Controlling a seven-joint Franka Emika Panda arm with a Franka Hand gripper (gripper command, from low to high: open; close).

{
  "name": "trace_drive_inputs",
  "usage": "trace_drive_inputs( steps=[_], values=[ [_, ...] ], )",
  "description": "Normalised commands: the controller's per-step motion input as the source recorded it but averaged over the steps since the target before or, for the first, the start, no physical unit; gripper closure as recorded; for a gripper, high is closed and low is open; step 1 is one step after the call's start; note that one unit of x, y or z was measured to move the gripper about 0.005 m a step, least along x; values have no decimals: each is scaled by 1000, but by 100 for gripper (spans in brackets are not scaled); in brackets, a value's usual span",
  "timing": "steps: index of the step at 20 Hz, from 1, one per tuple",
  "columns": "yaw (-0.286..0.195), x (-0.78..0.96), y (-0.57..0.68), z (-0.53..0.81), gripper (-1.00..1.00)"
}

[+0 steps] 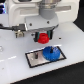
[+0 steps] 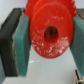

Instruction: Insert the blue gear onto the right peg, followed by the red gear

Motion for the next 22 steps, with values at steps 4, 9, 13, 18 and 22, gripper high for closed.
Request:
trace_drive_inputs(
  steps=[4,9,13,18,22],
  values=[
    [0,536,64,289,100],
    [0,418,99,148,100],
    [0,185,-19,7,100],
    [0,38,76,12,100],
    [0,58,6,17,100]
  ],
)
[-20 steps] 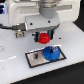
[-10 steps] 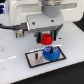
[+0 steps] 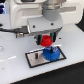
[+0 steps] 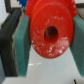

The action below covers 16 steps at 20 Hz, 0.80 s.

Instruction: Insert the blue gear onto the right peg, followed by the red gear

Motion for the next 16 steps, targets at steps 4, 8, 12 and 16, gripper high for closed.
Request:
trace_drive_inputs(
  steps=[4,8,12,16],
  values=[
    [0,303,144,174,100],
    [0,281,39,111,100],
    [0,609,168,383,100],
    [0,701,139,356,100]
  ],
)
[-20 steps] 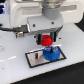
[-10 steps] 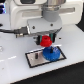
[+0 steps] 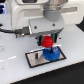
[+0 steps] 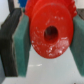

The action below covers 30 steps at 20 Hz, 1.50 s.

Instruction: Insert the blue gear onto the right peg, followed by the red gear

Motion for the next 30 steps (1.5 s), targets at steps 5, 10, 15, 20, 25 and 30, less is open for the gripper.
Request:
trace_drive_inputs(
  steps=[5,10,15,20,25,30],
  values=[
    [0,321,124,137,100],
    [0,329,80,25,100],
    [0,222,6,-57,100],
    [0,232,-9,-22,100],
    [0,305,48,186,100],
    [0,363,60,292,100]
  ],
)
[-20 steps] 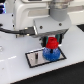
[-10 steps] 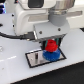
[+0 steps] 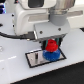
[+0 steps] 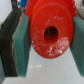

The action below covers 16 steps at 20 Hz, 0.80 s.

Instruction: Insert the blue gear onto the right peg, followed by the red gear

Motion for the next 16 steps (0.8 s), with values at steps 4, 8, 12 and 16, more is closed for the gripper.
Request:
trace_drive_inputs(
  steps=[4,8,12,16],
  values=[
    [0,180,63,120,100],
    [0,127,1,8,100],
    [0,79,13,-84,100],
    [0,238,111,178,100]
  ],
)
